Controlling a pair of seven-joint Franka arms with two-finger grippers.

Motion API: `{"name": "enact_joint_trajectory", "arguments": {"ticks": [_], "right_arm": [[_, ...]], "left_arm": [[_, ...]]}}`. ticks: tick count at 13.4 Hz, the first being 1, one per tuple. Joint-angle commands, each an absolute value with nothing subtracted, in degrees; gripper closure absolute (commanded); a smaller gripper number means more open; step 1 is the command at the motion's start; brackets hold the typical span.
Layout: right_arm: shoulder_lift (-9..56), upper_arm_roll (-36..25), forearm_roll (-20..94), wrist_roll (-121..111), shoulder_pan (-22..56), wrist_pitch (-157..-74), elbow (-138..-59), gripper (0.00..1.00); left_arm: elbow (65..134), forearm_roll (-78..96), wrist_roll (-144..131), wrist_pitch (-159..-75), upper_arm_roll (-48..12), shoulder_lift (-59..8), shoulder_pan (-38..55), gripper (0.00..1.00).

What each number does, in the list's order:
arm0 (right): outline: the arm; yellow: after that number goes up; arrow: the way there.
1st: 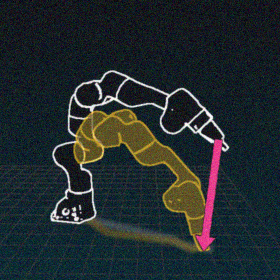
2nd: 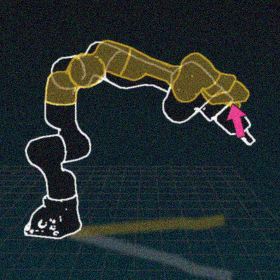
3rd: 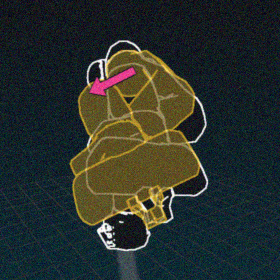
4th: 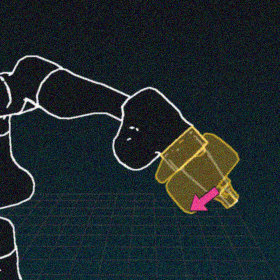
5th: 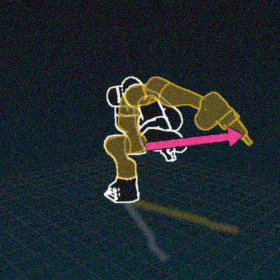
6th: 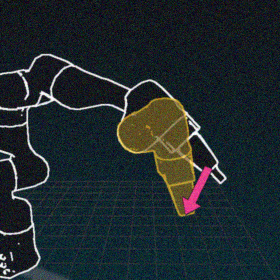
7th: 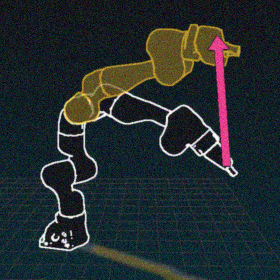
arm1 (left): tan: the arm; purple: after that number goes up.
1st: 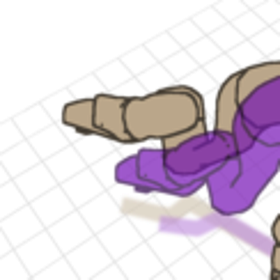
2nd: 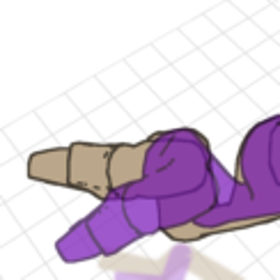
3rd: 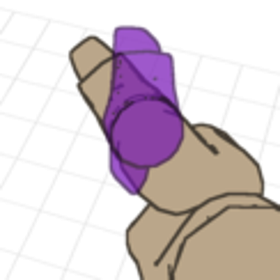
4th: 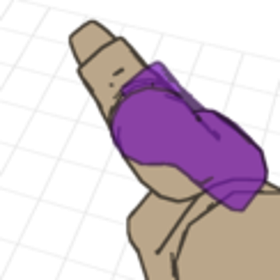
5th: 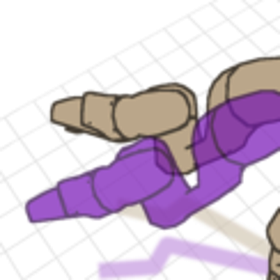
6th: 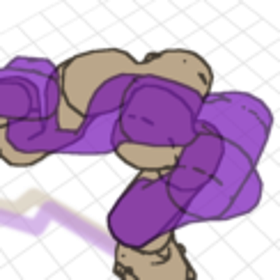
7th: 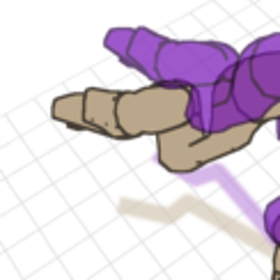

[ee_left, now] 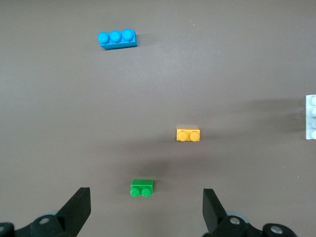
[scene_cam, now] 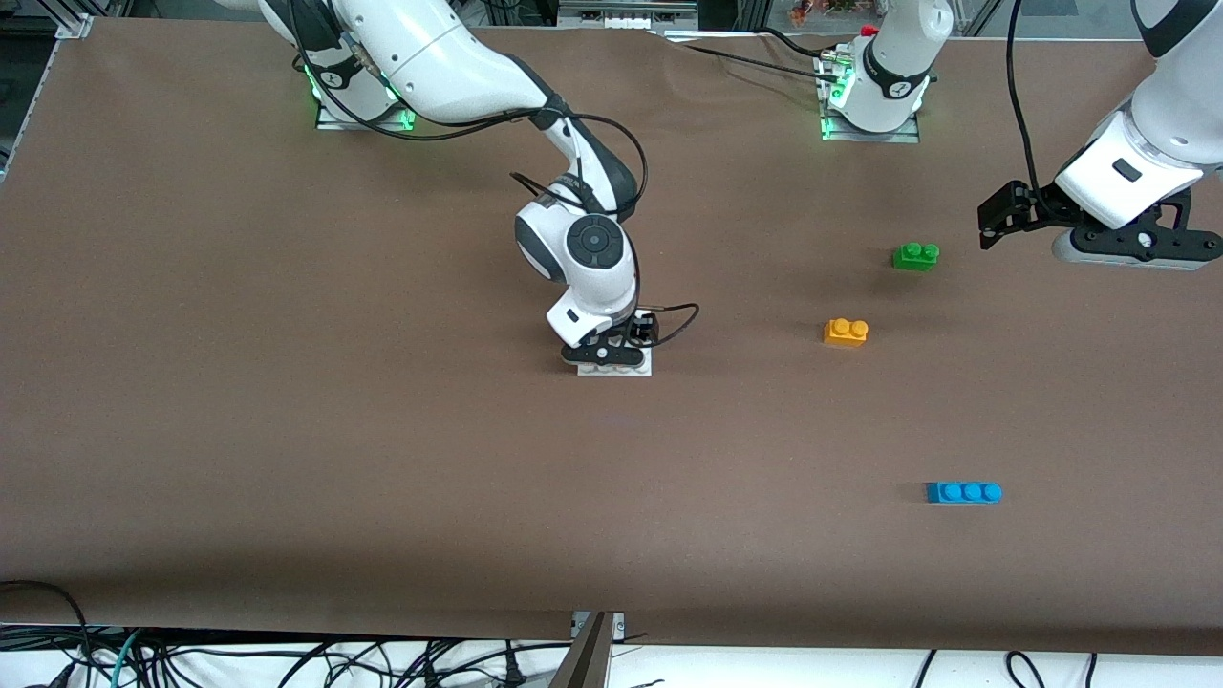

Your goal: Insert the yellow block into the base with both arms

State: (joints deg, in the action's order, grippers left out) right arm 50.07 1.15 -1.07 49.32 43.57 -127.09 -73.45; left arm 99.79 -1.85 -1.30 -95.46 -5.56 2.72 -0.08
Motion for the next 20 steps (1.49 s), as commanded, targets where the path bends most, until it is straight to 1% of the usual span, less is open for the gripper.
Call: {"name": "enact_joint_trajectory", "arguments": {"ticks": [1, 3, 6, 9, 11, 12, 13, 15, 16, 20], "right_arm": [[49.58, 0.88, -0.88, 47.04, 43.16, -116.41, -64.63, 0.00], [45.73, 0.53, -0.88, 38.98, 39.49, -109.98, -62.32, 0.00], [39.66, 0.62, -1.32, 27.11, 29.48, -103.73, -62.49, 0.00], [36.92, 0.62, -0.79, 14.80, 18.49, -97.67, -62.58, 0.00], [35.25, 0.44, -0.79, 11.17, 13.39, -96.86, -63.28, 0.00], [34.20, 0.53, -0.79, 11.08, 11.18, -96.94, -64.59, 0.00], [31.75, 0.53, -1.14, 9.94, 9.60, -97.29, -67.64, 0.00], [25.87, 0.53, -1.23, 5.82, 5.03, -97.73, -75.81, 0.00], [23.23, 0.53, -1.14, 5.71, 3.62, -97.82, -78.63, 0.00], [13.91, 0.44, -1.06, 5.01, -0.78, -97.73, -83.66, 0.00]], "left_arm": [[98.35, -1.32, -0.17, -94.31, -5.71, 2.20, -0.53, 0.00], [98.44, -1.32, 0.09, -94.31, -5.71, 2.20, -0.61, 0.00], [98.35, -1.32, -0.26, -94.31, -5.71, 2.20, -0.62, 0.00], [98.35, -1.32, -0.44, -94.31, -5.71, 2.20, -0.53, 0.00], [98.35, -1.23, 0.00, -94.31, -5.71, 2.20, -0.53, 0.00], [98.35, -1.40, 0.00, -94.31, -5.80, 1.76, -0.18, 0.00], [98.35, -1.41, 0.00, -94.31, -5.89, 1.24, -0.09, 0.00], [98.35, -0.79, 0.00, -94.13, -5.89, 0.79, -0.09, 0.00], [98.35, -0.70, -0.17, -93.61, -5.89, 0.79, 0.00, 0.00], [98.35, -0.70, -0.44, -93.52, -6.50, 0.88, 0.26, 0.00]]}}
